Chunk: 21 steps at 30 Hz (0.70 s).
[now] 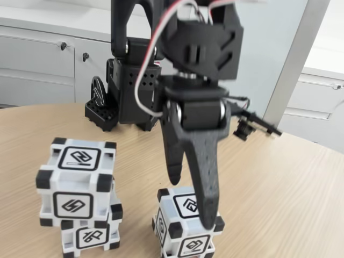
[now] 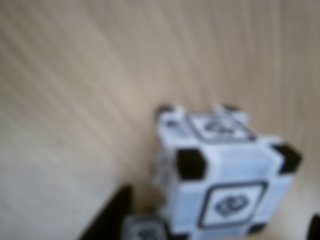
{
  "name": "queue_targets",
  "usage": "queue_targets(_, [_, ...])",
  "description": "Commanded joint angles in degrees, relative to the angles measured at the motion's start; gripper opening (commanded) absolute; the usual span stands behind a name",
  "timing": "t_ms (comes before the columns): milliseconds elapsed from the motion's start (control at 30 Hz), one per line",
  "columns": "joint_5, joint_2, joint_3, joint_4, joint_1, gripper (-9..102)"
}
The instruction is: Stack cubes from left to right.
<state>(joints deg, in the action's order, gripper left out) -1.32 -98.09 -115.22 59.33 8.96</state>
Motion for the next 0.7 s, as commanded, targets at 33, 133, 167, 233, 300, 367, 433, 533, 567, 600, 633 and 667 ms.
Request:
queue_targets(33, [0.79,1.67,1.58,-0.09,-0.26,37])
queue_targets(133, [0.62,3.43,1.58,-2.99,-0.09,37])
queue_targets(167, [0.53,3.87,1.58,-4.39,0.18,37])
queue_targets(233, [0.53,4.48,1.58,-6.77,0.53,37])
queue_targets(300, [0.70,4.83,1.58,-8.17,0.62,37])
queue_targets(367, [0.88,5.27,1.58,-8.35,0.53,37])
queue_targets(433, [1.05,5.62,1.49,-8.35,0.26,37])
queue_targets(533, [1.14,5.71,1.05,-8.35,0.09,35])
queue_targets(567, [1.23,5.71,1.05,-8.35,0.09,34])
queue_targets(600, [1.14,5.71,0.97,-8.35,0.09,33])
queue_targets(633, [0.70,5.71,0.97,-8.00,0.00,32])
queue_targets(667, [0.00,5.71,0.97,-7.47,0.00,31])
